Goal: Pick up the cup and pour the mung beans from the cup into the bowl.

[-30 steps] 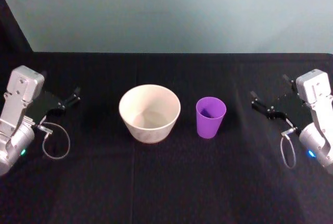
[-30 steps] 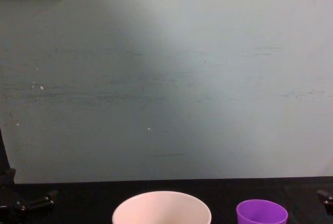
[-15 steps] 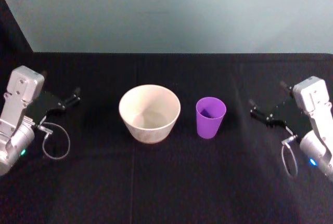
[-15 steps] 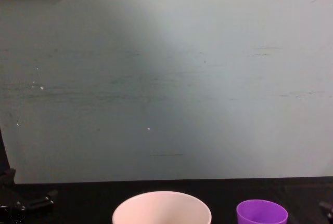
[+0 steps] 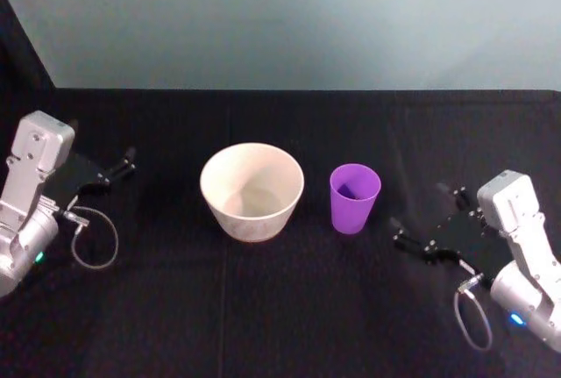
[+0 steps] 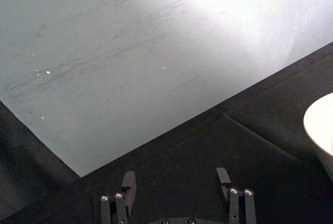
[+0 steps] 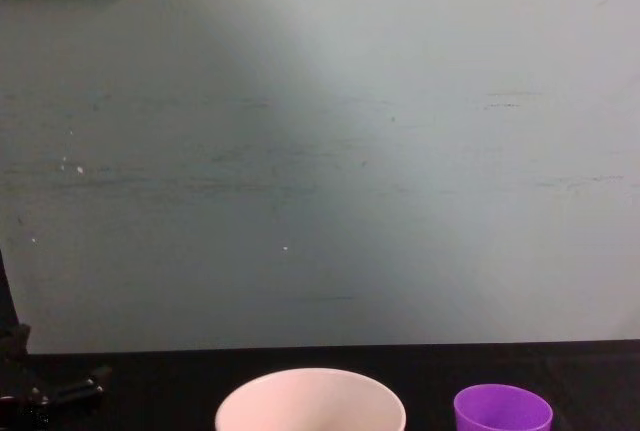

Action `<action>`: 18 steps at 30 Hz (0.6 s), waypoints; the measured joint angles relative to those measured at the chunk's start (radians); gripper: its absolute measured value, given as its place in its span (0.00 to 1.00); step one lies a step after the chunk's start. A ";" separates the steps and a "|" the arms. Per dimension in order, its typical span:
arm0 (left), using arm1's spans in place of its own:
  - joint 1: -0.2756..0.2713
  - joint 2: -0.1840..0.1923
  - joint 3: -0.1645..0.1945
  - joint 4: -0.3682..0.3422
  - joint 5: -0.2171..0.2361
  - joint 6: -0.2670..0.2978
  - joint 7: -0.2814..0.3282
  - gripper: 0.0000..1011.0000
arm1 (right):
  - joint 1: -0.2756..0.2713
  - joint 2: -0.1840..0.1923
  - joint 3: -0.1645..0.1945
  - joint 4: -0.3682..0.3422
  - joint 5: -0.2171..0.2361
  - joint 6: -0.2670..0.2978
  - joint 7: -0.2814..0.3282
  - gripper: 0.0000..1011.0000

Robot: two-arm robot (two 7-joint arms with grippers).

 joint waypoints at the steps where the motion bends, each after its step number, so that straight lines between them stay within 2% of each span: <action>1: 0.000 0.000 0.000 0.000 0.000 0.000 0.000 0.99 | -0.002 -0.009 0.000 0.001 0.012 -0.007 0.017 0.99; 5: 0.000 0.000 0.000 0.000 0.000 0.000 0.000 0.99 | 0.005 -0.035 -0.007 0.018 0.027 -0.020 0.049 0.99; 10: 0.000 0.000 0.000 0.000 0.000 0.000 0.000 0.99 | 0.035 -0.090 -0.020 0.060 0.044 -0.038 0.094 0.99; 18: 0.000 0.000 0.000 0.000 0.000 0.000 0.000 0.99 | 0.099 -0.176 -0.026 0.153 0.044 -0.070 0.128 0.99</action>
